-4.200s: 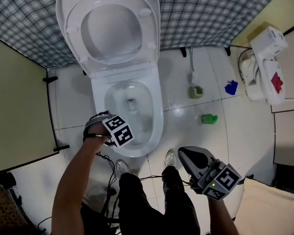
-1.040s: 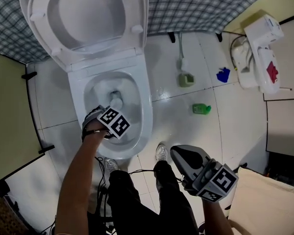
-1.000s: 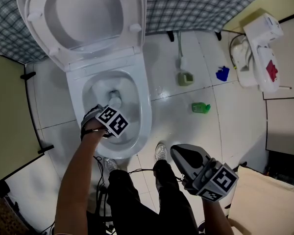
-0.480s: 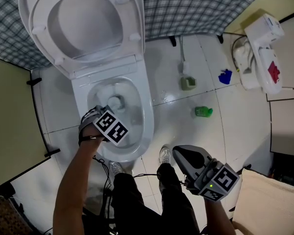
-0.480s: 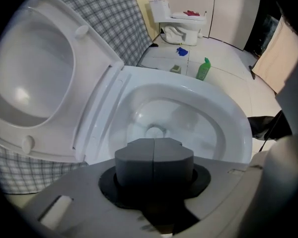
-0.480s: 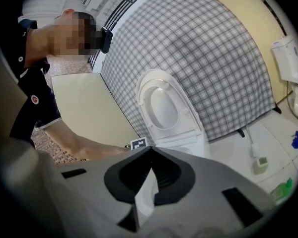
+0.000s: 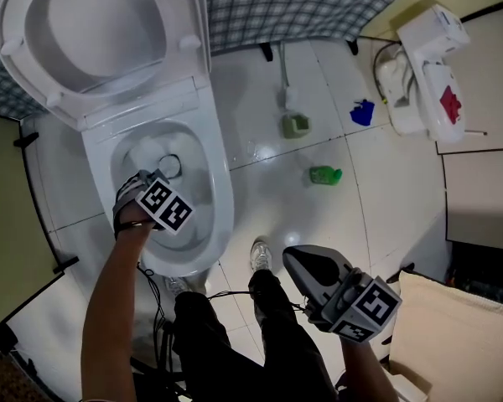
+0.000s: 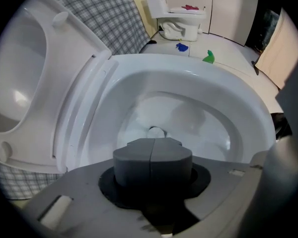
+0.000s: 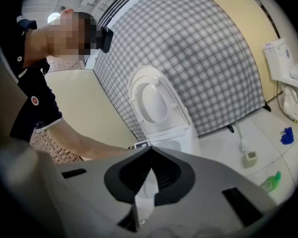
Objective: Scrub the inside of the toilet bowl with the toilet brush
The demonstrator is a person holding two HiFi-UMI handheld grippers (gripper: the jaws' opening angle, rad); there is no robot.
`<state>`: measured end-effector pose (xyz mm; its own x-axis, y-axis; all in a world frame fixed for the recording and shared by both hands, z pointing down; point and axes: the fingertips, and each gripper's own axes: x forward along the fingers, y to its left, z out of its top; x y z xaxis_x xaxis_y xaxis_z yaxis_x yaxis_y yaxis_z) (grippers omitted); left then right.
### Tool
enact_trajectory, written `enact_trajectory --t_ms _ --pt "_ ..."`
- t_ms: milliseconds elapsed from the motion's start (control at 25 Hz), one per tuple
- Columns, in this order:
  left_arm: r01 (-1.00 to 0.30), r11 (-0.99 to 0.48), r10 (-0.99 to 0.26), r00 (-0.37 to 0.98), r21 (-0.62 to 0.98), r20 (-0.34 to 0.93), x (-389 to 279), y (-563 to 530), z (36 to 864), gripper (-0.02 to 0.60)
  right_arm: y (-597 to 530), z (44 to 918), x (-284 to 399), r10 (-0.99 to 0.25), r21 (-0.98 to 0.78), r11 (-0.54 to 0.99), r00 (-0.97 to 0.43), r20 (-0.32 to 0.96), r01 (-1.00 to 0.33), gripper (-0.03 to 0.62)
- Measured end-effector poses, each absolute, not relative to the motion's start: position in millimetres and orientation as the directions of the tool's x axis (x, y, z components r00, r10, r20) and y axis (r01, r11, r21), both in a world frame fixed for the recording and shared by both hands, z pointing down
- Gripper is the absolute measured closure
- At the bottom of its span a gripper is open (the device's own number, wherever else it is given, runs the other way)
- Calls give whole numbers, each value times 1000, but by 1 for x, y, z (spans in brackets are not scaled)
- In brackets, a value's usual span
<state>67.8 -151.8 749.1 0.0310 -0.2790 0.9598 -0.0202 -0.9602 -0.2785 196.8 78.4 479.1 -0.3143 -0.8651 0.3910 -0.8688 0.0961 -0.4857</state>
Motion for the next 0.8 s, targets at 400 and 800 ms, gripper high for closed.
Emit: enact_trajectory --t_ms 400,800 --pt "77 -985 -163 -80 -157 983 25 -127 672 423 66 438 188 -877 -493 171 -360 318 -853 594" --pt "-118 -992 -45 17 -43 999 34 -107 713 422 76 447 192 -866 -480 153 -351 357 -864 594"
